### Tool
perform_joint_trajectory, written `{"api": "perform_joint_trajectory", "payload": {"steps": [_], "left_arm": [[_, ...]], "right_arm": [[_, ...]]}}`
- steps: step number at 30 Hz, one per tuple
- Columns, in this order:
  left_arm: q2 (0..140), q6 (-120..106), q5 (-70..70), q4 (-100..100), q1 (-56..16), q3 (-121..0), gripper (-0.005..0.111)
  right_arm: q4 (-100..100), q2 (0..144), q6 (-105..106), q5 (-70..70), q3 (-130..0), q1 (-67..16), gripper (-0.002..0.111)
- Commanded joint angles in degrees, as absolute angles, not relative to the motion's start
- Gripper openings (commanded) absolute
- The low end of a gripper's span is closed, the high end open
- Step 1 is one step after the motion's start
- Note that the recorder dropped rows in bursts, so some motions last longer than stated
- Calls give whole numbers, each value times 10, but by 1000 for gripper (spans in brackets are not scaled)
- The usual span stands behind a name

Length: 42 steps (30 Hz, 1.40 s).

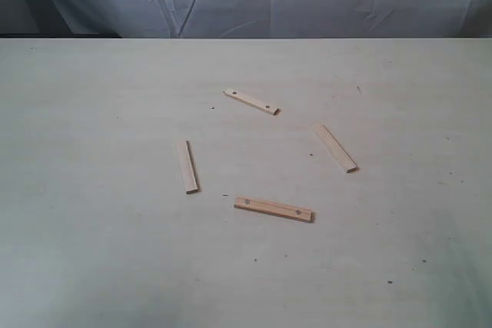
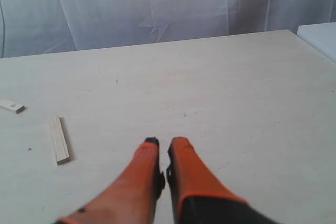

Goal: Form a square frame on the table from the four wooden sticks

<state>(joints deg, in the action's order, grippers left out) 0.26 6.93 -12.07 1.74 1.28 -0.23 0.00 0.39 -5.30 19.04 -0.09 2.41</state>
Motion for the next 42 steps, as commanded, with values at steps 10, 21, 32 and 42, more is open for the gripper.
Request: {"api": "perform_joint_trajectory", "payload": {"steps": [10,21,32,42], "left_arm": [[0,68,-111,-144,16,0,0],[0,68,-111,-144,16,0,0],[0,68,-111,-144,16,0,0],[0,68,-111,-144,16,0,0]], "right_arm": [[0,0,-51,187,0,23,10],[0,0,-51,188,0,23,10],[0,0,-51,86,0,23,10],[3,0,-51,-79,0,23,10]]}}
